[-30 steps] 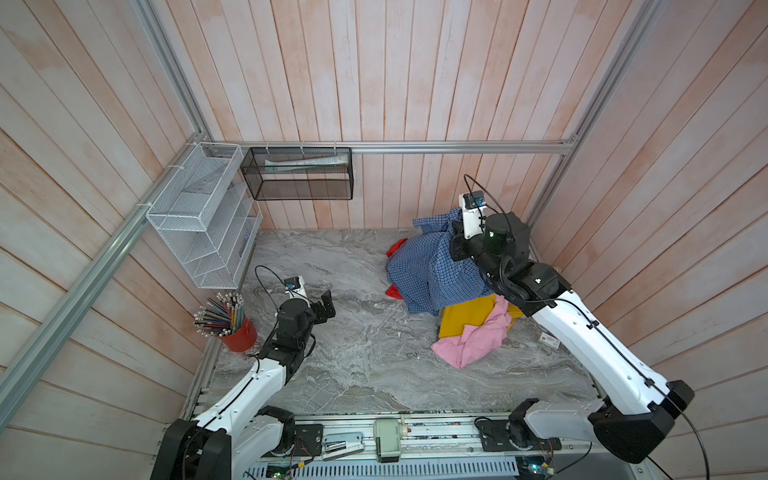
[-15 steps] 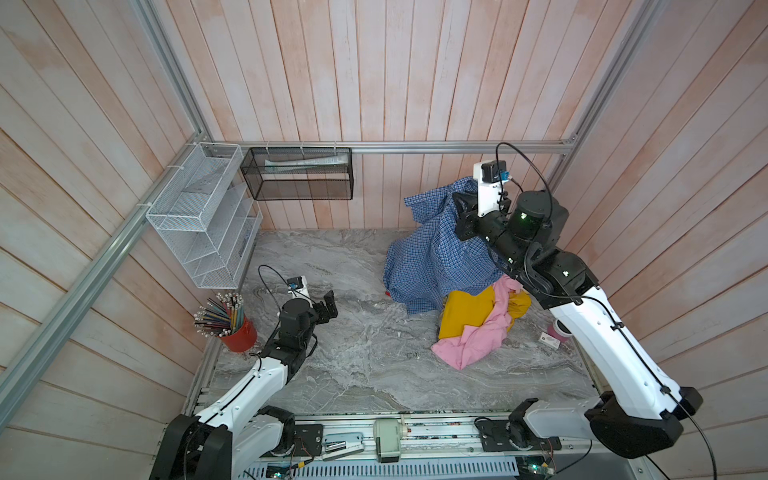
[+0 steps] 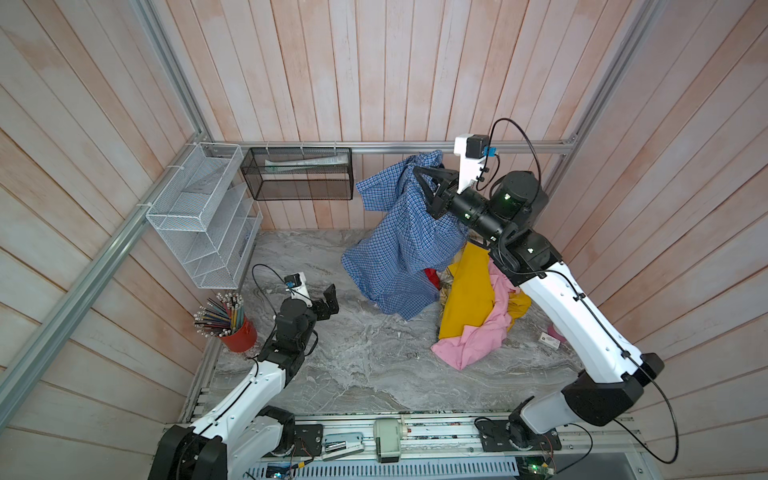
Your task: Pick out a specific cloth from the pile
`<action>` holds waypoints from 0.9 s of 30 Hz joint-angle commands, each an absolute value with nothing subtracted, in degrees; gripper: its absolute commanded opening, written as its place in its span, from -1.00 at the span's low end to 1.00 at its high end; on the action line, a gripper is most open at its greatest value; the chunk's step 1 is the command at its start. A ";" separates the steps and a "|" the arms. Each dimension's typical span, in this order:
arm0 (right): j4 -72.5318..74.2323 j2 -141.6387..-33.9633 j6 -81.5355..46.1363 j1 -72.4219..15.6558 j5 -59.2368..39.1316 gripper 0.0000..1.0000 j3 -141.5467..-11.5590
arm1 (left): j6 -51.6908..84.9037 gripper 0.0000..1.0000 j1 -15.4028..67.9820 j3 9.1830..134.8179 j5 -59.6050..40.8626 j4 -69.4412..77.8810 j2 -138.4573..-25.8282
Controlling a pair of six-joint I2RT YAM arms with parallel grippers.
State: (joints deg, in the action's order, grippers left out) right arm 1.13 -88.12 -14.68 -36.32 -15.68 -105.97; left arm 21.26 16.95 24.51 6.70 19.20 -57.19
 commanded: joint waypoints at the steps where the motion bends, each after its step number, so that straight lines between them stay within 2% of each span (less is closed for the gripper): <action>1: 12.87 -90.03 -21.68 -36.57 -21.49 -1.00 -107.42 | 22.54 1.00 17.22 23.99 0.63 23.91 -57.21; 7: 14.95 -91.86 -23.57 -37.04 -21.86 -1.00 -105.90 | 25.79 1.00 17.39 23.65 -12.20 35.57 -59.57; 14: 17.54 -92.93 -25.62 -37.21 -23.23 -1.00 -100.66 | 30.76 1.00 18.04 24.60 -20.00 44.22 -63.36; 22: 15.65 -87.58 -22.35 -36.44 -17.38 -1.00 -86.66 | 32.93 1.00 20.91 28.28 -22.24 51.34 -69.64; 27: 16.83 -84.28 -24.53 -34.12 -18.19 -1.00 -76.27 | 33.51 0.99 21.83 31.83 -23.05 52.73 -74.49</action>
State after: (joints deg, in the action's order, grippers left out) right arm 14.06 -87.46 -23.97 -35.11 -19.05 -78.81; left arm 32.42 21.23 28.77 -21.15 48.66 -72.66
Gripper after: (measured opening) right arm 0.057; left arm 0.995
